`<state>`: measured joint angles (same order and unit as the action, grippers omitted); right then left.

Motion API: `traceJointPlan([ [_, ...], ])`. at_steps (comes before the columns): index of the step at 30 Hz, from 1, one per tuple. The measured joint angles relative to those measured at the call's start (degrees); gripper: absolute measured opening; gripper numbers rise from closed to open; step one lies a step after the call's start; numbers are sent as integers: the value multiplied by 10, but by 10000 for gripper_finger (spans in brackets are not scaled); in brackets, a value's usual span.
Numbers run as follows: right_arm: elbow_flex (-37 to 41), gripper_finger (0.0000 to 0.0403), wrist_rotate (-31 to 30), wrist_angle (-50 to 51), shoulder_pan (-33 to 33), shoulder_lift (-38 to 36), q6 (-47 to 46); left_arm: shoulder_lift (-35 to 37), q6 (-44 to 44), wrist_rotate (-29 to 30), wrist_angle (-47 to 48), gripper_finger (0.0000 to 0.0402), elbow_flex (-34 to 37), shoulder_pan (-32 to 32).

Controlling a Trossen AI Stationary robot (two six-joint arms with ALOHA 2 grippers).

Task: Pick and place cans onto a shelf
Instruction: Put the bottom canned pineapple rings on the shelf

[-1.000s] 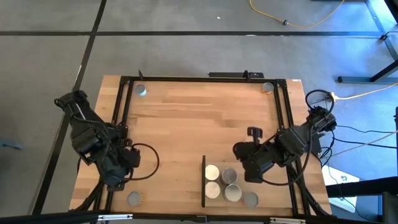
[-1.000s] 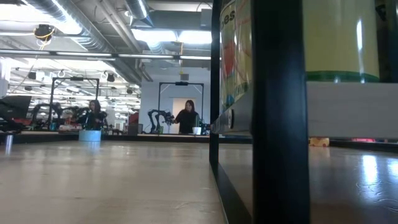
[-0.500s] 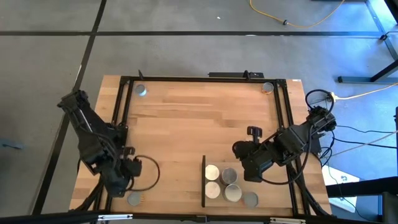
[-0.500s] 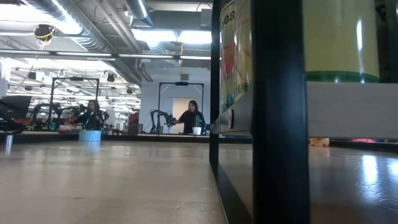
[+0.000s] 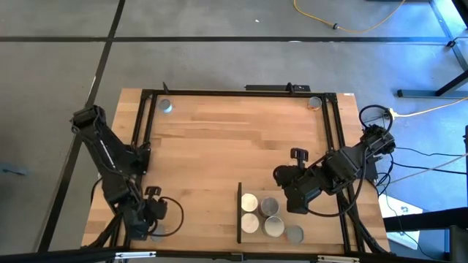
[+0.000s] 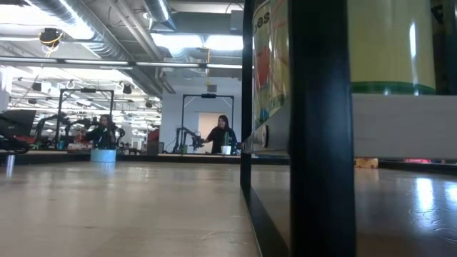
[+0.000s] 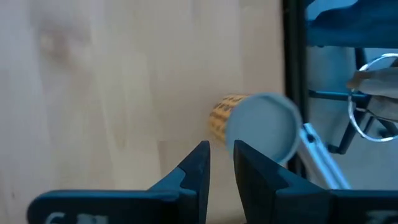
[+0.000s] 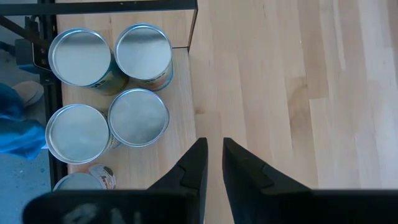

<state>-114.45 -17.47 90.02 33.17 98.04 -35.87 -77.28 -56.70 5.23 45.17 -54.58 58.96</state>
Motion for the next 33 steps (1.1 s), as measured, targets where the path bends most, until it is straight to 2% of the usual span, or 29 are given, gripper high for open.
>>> traceJointPlan([
  [3,0,51,0,0,0,0,0,0,-19,0,-13,64,20,9],
  [8,0,51,0,0,0,0,-1,0,-23,0,-87,64,48,18],
  [20,0,51,-9,-2,0,0,-1,0,-31,7,-95,64,77,20],
  [26,0,51,-9,-2,0,0,-12,0,-33,11,-142,64,89,20],
  [33,0,51,-10,-2,0,0,-14,0,-33,16,-146,64,111,20],
])
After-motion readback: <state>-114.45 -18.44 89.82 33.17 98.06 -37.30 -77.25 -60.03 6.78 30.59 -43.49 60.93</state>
